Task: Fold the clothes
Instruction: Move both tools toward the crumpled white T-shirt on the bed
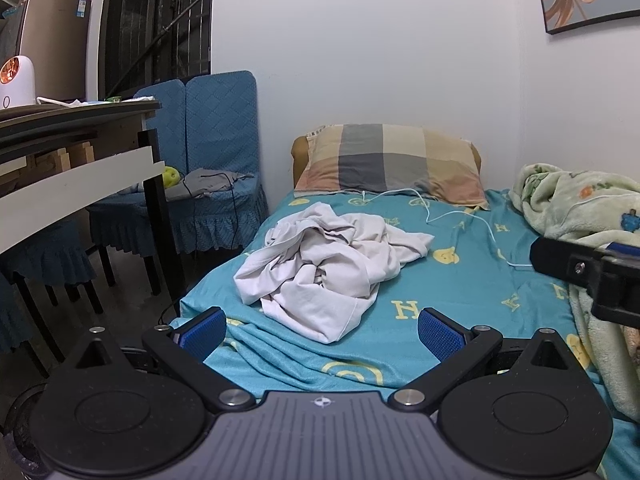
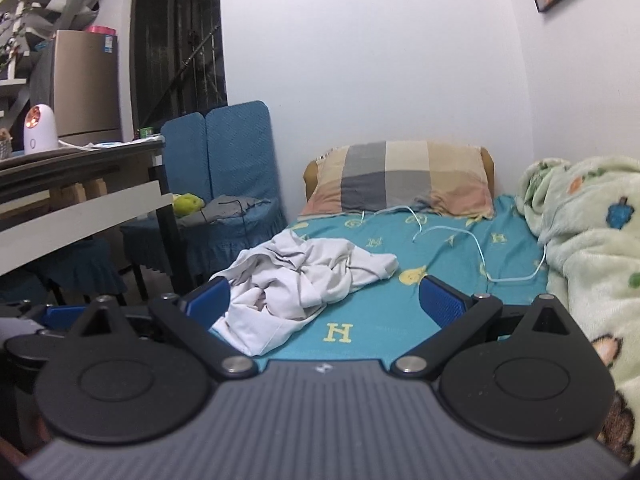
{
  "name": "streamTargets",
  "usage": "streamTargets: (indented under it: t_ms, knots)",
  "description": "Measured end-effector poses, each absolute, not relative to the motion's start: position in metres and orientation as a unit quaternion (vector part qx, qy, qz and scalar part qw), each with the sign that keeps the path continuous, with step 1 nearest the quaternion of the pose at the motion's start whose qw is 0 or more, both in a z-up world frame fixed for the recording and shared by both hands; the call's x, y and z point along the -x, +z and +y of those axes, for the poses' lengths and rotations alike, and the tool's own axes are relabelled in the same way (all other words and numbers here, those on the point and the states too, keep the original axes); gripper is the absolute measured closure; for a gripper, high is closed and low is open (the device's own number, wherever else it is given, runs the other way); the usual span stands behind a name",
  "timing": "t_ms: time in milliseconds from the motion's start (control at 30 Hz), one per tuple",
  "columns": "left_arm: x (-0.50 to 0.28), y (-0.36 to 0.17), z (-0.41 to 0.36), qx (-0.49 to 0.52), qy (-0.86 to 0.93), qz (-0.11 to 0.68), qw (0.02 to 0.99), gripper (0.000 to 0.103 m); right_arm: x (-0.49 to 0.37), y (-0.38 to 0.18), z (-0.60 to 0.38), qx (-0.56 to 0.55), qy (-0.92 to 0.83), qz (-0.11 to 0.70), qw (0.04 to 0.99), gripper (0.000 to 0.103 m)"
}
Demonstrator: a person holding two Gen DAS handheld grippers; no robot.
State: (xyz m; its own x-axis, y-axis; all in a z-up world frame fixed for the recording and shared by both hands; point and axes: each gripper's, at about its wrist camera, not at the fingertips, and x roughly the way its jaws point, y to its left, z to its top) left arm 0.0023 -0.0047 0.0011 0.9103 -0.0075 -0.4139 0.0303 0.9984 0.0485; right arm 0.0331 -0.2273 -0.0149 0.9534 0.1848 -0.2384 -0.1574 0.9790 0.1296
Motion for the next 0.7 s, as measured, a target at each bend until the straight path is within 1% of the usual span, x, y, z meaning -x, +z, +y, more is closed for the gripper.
streamTargets:
  t_ms: [33,133,200,267,433,600,633,667,700]
  knots:
    - [-0.002,0.002,-0.005,-0.027,-0.01,0.209,0.978,0.0,-0.033,-0.015,-0.227,-0.053,0.09,0.127,0.986,0.005]
    - [0.0,0.004,-0.004,-0.026,-0.013,0.2,0.979,0.0,-0.031,-0.009,-0.221,-0.042,0.091,0.12,0.988,0.021]
    - [0.002,0.006,-0.002,-0.023,-0.014,0.196,0.98,0.0,-0.032,-0.003,-0.219,-0.046,0.091,0.126,0.987,0.022]
    - [0.004,0.008,0.001,-0.018,-0.016,0.192,0.981,0.0,-0.03,0.003,-0.218,-0.048,0.086,0.124,0.987,0.025]
    - [0.011,0.016,0.01,-0.006,-0.022,0.186,0.982,0.0,-0.023,0.024,-0.208,-0.035,0.074,0.118,0.99,0.026]
    - [0.024,0.027,0.021,0.011,-0.028,0.178,0.984,0.0,-0.03,0.049,-0.204,-0.048,0.055,0.136,0.988,0.032]
    - [0.026,0.028,0.023,0.01,-0.027,0.176,0.984,0.0,-0.032,0.053,-0.203,-0.051,0.049,0.136,0.988,0.037]
    - [0.028,0.029,0.025,0.009,-0.026,0.175,0.984,0.0,-0.034,0.056,-0.203,-0.052,0.046,0.136,0.988,0.047]
    - [0.031,0.029,0.027,0.008,-0.026,0.173,0.984,0.0,-0.036,0.058,-0.202,-0.052,0.045,0.135,0.988,0.052]
